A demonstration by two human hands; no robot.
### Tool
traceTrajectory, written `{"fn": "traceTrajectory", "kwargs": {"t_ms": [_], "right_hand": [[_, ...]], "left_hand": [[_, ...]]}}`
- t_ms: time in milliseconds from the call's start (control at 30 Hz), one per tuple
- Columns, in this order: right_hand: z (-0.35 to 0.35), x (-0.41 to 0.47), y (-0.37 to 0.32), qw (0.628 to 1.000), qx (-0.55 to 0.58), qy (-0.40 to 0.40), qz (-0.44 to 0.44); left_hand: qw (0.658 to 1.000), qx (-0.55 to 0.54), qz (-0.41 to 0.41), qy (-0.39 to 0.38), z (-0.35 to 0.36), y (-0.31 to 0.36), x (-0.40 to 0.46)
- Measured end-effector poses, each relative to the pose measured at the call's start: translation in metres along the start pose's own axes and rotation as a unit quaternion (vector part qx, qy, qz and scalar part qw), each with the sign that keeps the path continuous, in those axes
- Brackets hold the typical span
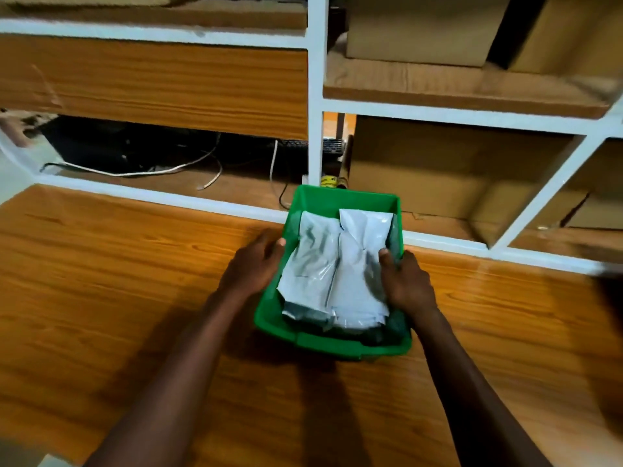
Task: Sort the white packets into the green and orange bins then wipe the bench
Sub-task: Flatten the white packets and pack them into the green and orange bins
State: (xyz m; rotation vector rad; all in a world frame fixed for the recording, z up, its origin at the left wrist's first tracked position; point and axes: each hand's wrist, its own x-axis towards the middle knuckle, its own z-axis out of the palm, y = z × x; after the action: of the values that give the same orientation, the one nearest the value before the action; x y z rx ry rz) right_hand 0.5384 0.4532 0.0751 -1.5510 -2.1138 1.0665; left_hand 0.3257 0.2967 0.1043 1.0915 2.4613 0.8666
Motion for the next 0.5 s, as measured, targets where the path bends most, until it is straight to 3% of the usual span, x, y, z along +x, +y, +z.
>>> {"fn": "traceTrajectory", "kwargs": {"t_ms": [200, 367, 500], "right_hand": [[-0.002, 0.007, 0.005, 0.998, 0.05, 0.037, -0.033], [-0.024, 0.005, 0.016, 0.997, 0.045, 0.057, -0.007], [-0.059, 0.0, 0.042, 0.995, 0.053, 0.083, 0.004]], "left_hand": [[0.972, -0.22, -0.041, -0.067, 0.022, -0.005, 0.024], [0.96, -0.268, -0.007, -0.076, 0.038, 0.012, 0.023], [0.97, -0.23, 0.011, -0.078, 0.061, 0.043, 0.021]]}}
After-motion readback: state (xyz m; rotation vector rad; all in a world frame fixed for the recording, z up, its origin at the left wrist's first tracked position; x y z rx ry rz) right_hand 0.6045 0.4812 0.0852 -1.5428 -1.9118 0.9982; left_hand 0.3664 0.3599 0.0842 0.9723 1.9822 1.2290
